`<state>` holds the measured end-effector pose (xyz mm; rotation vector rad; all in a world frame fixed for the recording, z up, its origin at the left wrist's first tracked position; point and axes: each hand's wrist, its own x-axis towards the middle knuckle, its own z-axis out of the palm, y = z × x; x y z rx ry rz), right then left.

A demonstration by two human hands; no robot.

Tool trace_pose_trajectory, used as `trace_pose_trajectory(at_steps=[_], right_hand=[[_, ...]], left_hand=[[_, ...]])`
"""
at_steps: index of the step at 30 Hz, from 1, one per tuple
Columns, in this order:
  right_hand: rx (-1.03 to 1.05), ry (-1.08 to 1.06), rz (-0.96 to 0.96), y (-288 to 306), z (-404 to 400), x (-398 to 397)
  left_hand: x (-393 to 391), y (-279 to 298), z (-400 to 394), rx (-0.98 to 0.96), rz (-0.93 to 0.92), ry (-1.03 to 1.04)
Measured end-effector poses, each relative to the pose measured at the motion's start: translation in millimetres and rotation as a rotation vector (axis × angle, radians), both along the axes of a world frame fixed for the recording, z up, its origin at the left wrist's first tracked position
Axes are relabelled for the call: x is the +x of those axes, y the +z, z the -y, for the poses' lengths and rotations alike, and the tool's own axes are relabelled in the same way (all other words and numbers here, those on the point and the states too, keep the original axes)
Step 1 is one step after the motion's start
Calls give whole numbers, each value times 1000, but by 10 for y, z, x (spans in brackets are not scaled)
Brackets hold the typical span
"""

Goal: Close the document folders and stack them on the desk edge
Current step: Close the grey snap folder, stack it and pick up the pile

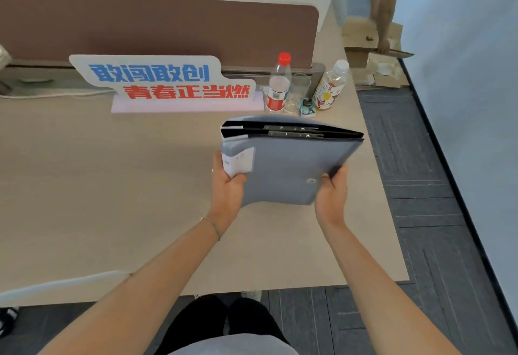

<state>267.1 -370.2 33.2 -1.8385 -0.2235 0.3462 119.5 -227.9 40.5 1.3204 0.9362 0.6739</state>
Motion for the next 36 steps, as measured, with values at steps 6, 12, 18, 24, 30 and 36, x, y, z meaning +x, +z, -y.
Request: trace_pose_trajectory(at_steps=[6, 12, 18, 24, 30, 36], right_hand=[[-33, 88, 1, 182, -367, -149], [-54, 19, -160, 157, -872, -243], [-302, 118, -113, 97, -1363, -234], [-440, 230, -115, -334, -1796, 8], [-400, 120, -119, -689, -2076, 208], [-382, 80, -165, -935, -2285, 458]], left_hand=[[-114, 123, -511, -130, -33, 27], [-436, 152, -1110, -438, -147, -33], [-593, -229, -1468, -585, -106, -25], [-406, -527, -1678, -454, -220, 128], [-74, -765, -1970, -264, -375, 120], [194, -1017, -2103, -194, -460, 96]])
